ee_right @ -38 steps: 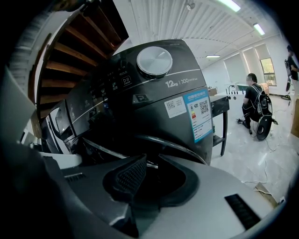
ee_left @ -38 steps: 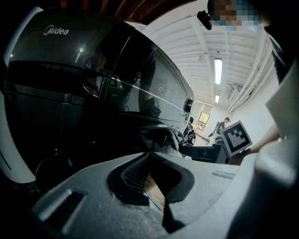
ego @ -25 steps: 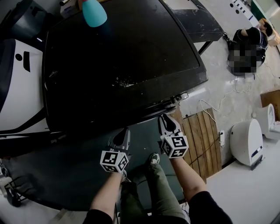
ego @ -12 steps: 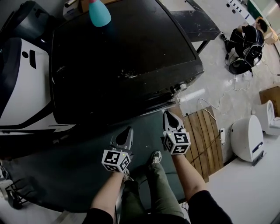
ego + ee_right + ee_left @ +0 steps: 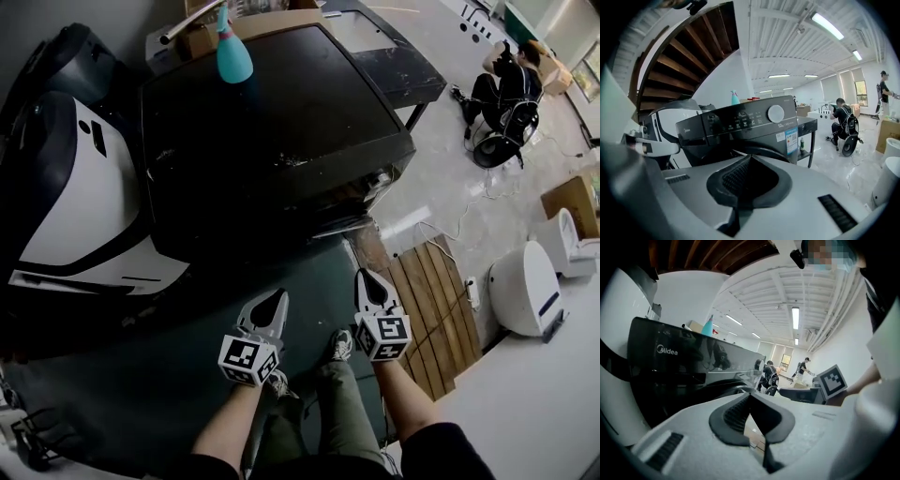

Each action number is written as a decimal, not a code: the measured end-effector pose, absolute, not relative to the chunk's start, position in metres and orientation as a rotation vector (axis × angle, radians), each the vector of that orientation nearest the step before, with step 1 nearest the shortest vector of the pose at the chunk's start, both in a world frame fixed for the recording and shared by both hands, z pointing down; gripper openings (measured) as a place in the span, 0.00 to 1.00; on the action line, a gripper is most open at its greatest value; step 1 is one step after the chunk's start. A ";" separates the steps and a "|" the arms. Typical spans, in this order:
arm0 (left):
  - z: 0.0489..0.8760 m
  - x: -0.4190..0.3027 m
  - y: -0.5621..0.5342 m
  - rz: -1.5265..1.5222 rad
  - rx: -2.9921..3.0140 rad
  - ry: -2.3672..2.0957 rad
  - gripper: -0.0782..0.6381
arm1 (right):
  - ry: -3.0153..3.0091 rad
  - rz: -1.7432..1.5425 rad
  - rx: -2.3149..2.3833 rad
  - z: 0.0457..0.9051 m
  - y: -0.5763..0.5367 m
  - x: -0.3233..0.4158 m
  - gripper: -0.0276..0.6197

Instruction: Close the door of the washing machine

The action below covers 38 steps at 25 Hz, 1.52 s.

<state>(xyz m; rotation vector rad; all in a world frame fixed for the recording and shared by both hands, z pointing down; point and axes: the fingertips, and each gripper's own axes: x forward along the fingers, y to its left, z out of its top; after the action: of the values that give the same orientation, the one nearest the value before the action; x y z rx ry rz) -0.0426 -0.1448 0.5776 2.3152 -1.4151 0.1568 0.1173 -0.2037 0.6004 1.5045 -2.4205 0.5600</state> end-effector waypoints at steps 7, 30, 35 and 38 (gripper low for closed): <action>0.522 -0.055 -0.092 0.120 2.443 -1.359 0.11 | -2.444 0.470 1.541 0.543 -0.124 0.108 0.04; 0.412 -0.092 0.050 0.132 2.704 -1.186 0.11 | -2.480 0.305 1.704 0.413 0.038 0.085 0.04; 0.400 -0.113 0.073 0.128 2.698 -1.226 0.11 | -2.506 0.294 1.709 0.399 0.056 0.077 0.04; 0.394 -0.121 0.083 0.103 2.694 -1.254 0.11 | -2.519 0.291 1.719 0.389 0.061 0.074 0.04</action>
<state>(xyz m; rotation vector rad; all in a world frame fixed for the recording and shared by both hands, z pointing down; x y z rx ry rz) -0.1209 0.0832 0.3940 2.6942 -1.2537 0.1034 0.0735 0.0615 0.3886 1.7187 -2.5186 0.2906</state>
